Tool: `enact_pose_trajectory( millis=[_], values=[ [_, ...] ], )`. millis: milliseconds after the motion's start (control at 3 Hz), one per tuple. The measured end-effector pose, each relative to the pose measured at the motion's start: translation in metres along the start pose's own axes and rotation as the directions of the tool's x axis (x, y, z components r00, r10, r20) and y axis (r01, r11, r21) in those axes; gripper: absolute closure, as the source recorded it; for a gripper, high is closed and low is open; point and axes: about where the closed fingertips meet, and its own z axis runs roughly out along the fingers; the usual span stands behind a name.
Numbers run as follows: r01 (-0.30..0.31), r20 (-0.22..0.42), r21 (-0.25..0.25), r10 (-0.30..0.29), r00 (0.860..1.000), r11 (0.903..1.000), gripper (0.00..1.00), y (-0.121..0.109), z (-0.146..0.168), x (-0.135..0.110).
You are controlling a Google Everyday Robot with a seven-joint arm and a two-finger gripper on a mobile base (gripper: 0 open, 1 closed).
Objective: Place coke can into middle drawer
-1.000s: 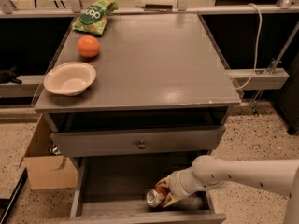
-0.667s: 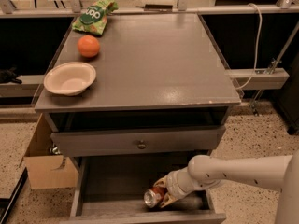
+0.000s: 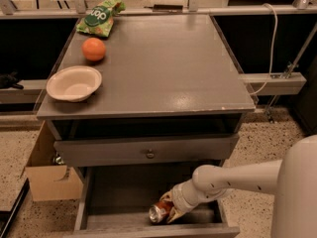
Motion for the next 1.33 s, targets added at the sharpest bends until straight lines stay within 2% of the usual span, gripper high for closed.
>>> enact_pose_trajectory(
  millis=[333,1333],
  values=[
    [0.000,0.000,0.000,0.000,1.000,1.0000,0.86,0.0000,0.0000,0.0000],
    [0.000,0.000,0.000,0.000,1.000,1.0000,0.15,0.0001,0.0001,-0.0001]
  ],
)
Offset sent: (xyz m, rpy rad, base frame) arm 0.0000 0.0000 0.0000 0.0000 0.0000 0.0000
